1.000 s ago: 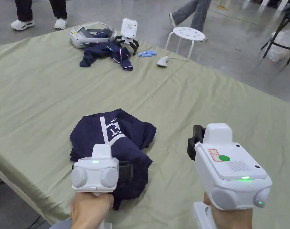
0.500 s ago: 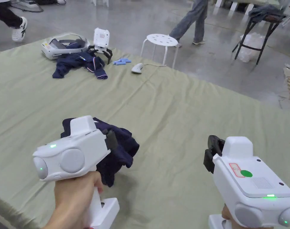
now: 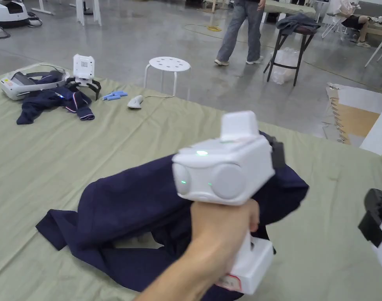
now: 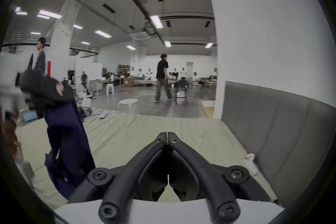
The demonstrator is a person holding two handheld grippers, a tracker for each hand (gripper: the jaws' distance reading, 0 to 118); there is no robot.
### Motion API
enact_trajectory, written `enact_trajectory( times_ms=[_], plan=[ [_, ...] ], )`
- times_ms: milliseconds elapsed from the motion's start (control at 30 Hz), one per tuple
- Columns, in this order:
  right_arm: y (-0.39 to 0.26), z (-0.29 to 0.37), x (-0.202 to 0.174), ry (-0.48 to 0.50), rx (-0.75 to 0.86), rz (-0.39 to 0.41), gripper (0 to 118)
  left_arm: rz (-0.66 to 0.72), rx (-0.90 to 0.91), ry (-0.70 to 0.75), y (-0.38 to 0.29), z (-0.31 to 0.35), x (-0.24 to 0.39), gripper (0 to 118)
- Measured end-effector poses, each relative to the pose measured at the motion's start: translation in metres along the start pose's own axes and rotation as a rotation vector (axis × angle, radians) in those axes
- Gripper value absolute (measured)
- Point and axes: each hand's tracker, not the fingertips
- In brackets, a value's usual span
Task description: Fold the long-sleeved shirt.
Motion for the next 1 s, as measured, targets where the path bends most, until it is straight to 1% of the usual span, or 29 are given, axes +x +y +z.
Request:
enact_trajectory(
  times_ms=[67,133,200,267,300,333,367,400,433,467,500,533,600,667,767,833,867,900,933,967,1000],
  plan=[
    [-0.001,0.008,0.026,-0.046,-0.001,-0.017,0,-0.056,-0.088,0.006,-0.035,-0.040,0.023,19],
    [-0.007,0.013,0.047,-0.079,-0.013,-0.024,0,-0.056,-0.176,-0.006,-0.071,-0.077,0.032,19],
    [-0.017,0.016,0.065,-0.117,-0.044,-0.029,0,-0.049,-0.284,0.020,-0.111,-0.113,0.038,19],
    [-0.032,0.018,0.080,-0.152,-0.084,-0.041,0,-0.060,-0.436,0.051,-0.153,-0.143,0.042,19],
    [-0.039,0.017,0.087,-0.158,-0.109,-0.041,0,-0.065,-0.491,0.062,-0.170,-0.156,0.043,20],
    [-0.047,0.016,0.091,-0.170,-0.125,-0.042,0,-0.076,-0.520,0.069,-0.186,-0.167,0.043,25],
    [-0.055,0.016,0.095,-0.182,-0.158,-0.044,0,-0.102,-0.559,0.101,-0.197,-0.165,0.044,34],
    [-0.061,0.016,0.099,-0.179,-0.178,-0.044,0,-0.112,-0.572,0.118,-0.206,-0.166,0.045,54],
    [-0.068,0.017,0.102,-0.184,-0.187,-0.040,0,-0.122,-0.573,0.104,-0.211,-0.165,0.045,85],
    [-0.076,0.015,0.106,-0.194,-0.208,-0.027,0,-0.158,-0.594,0.082,-0.213,-0.162,0.048,105],
    [-0.081,0.014,0.107,-0.197,-0.214,-0.022,0,-0.183,-0.577,0.075,-0.214,-0.152,0.052,111],
    [-0.084,0.014,0.108,-0.200,-0.221,-0.023,0,-0.226,-0.521,0.050,-0.207,-0.141,0.054,107],
    [-0.087,0.015,0.109,-0.200,-0.223,-0.050,0,-0.267,-0.469,0.077,-0.189,-0.124,0.054,107],
    [-0.084,0.017,0.105,-0.201,-0.217,-0.059,0,-0.292,-0.411,0.069,-0.169,-0.100,0.054,107],
    [-0.075,0.020,0.097,-0.191,-0.186,-0.060,0,-0.332,-0.263,0.118,-0.131,-0.055,0.039,109],
    [-0.069,0.022,0.087,-0.173,-0.157,-0.049,0,-0.343,-0.195,0.195,-0.110,-0.028,0.021,106],
    [-0.064,0.023,0.080,-0.166,-0.148,-0.042,0,-0.349,-0.157,0.211,-0.100,-0.013,0.007,100],
    [-0.062,0.025,0.074,-0.143,-0.131,-0.035,0,-0.346,-0.130,0.240,-0.096,0.000,-0.001,85],
    [-0.060,0.026,0.067,-0.130,-0.120,-0.028,0,-0.336,-0.099,0.271,-0.090,0.015,-0.014,55],
    [-0.059,0.028,0.060,-0.125,-0.116,-0.026,0,-0.337,-0.071,0.290,-0.086,0.027,-0.028,27],
    [-0.060,0.028,0.054,-0.107,-0.111,-0.023,0,-0.338,-0.062,0.315,-0.083,0.035,-0.041,13]
  ],
)
